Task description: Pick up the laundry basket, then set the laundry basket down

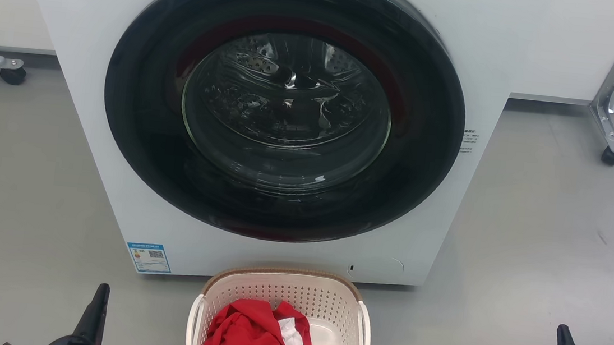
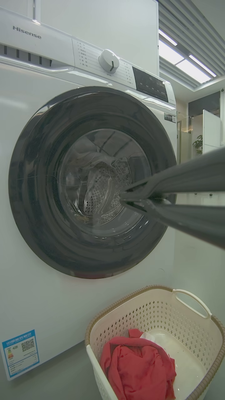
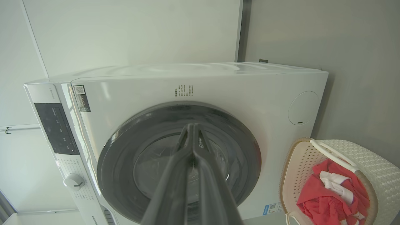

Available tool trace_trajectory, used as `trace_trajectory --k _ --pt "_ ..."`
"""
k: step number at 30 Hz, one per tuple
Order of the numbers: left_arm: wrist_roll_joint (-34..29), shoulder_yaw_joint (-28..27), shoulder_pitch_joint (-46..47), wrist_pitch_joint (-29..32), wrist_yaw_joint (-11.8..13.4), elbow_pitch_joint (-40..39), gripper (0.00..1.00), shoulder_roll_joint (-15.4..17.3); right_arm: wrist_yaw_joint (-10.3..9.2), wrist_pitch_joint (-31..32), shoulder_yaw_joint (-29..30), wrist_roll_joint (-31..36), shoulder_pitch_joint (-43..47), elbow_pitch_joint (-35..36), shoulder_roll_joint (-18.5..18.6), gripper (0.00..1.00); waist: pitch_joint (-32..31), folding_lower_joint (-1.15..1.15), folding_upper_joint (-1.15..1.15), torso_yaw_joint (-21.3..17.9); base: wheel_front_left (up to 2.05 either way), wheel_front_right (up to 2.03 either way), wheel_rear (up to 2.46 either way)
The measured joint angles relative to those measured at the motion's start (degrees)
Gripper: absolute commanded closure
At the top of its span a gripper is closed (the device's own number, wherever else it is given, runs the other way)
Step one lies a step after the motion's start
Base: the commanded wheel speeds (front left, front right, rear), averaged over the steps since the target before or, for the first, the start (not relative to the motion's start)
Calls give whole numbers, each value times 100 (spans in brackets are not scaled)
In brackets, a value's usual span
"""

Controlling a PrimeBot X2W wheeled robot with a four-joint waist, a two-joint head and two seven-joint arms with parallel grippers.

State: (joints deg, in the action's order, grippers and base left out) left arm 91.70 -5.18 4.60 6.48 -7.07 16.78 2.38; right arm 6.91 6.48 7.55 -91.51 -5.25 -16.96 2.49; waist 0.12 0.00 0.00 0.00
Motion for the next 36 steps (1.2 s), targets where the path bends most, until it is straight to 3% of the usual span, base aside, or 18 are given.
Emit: trace_trajectory --k 28,29,36 --pt "0 0 0 0 0 0 100 0 0 0 0 0 0 0 0 100 0 0 0 0 0 0 0" --pt "0 0 0 0 0 0 0 0 0 0 0 0 0 0 0 0 0 0 0 0 0 0 0" --pt "-1 49 -326 -8 9 325 0 -80 -13 -13 -58 2 286 -333 -108 0 1 0 1 -1 0 0 0"
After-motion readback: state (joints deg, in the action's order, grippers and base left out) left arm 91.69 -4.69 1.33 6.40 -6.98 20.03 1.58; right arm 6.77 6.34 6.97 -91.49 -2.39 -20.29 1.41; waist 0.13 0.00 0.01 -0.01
